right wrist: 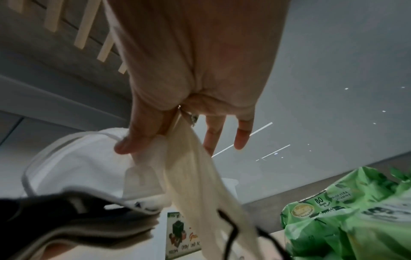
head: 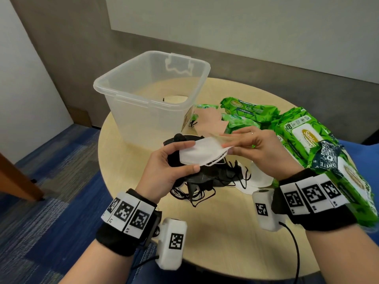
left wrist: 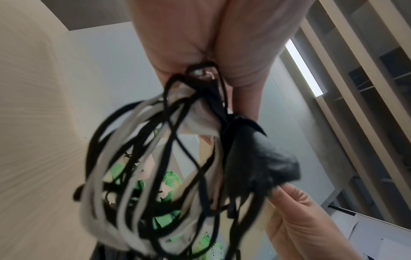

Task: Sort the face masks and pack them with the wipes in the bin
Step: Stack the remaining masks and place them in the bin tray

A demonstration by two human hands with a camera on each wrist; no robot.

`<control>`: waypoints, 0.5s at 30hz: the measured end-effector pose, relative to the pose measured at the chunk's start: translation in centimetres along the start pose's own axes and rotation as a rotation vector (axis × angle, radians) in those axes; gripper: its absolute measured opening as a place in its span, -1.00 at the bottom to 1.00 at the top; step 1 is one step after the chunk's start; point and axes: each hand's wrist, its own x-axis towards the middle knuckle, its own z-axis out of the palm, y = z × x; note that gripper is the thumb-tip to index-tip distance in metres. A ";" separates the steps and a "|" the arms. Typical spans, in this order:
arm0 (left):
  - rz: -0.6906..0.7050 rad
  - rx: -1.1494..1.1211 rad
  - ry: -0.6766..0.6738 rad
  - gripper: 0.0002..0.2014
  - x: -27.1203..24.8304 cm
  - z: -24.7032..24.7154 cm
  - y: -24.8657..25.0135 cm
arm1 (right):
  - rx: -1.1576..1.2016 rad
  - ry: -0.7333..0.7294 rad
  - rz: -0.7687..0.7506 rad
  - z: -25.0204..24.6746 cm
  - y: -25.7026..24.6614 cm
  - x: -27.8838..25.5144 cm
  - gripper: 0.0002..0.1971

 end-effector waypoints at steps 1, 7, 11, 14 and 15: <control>0.009 0.000 0.000 -0.51 0.0 0.0 0.0 | 0.038 0.000 0.015 -0.1 -0.1 -0.1 -0.75; 0.051 -0.022 0.037 -0.54 0.0 -0.2 -0.1 | 0.474 0.031 0.135 -1.0 -0.7 -0.3 -0.87; 0.040 0.041 0.069 -0.58 0.1 -0.5 -0.5 | 0.533 0.040 0.196 -1.2 -0.4 -0.3 -0.86; 0.031 0.116 0.097 -0.70 0.4 -0.6 -1.0 | 0.541 0.029 0.222 -1.4 -0.5 -0.4 -0.79; 0.030 0.140 0.110 -0.74 0.5 -0.6 -1.1 | 0.527 0.048 0.218 -1.4 -0.6 -0.4 -0.78</control>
